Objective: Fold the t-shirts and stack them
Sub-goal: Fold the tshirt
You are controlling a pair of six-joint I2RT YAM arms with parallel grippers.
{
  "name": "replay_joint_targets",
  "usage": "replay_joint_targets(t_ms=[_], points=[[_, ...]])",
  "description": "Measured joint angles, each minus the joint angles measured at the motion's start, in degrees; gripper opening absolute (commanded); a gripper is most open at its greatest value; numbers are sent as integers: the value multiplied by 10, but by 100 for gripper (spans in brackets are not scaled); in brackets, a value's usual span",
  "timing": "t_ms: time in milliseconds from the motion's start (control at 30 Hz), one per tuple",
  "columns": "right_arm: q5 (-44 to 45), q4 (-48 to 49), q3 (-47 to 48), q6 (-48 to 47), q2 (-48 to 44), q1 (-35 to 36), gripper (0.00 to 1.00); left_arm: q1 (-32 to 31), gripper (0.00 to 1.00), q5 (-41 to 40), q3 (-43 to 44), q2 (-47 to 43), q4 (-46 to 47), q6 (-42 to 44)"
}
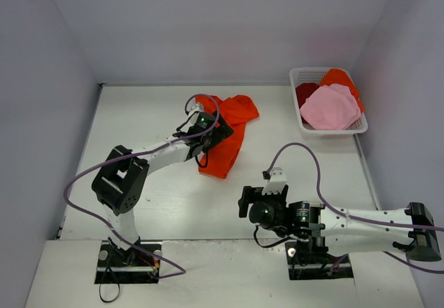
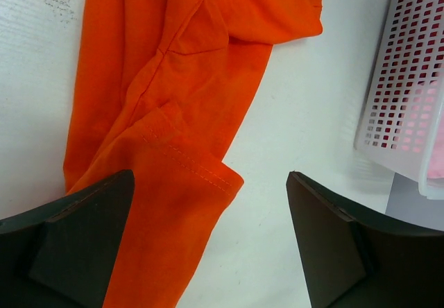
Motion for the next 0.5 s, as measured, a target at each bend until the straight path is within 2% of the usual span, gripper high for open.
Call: replay_joint_targets(t_ms=[267, 500], points=[[0, 0, 0, 6, 0, 0, 91, 0, 86, -5, -27, -31, -8, 11], [0, 0, 1, 6, 4, 5, 91, -6, 86, -29, -92, -179, -57, 18]])
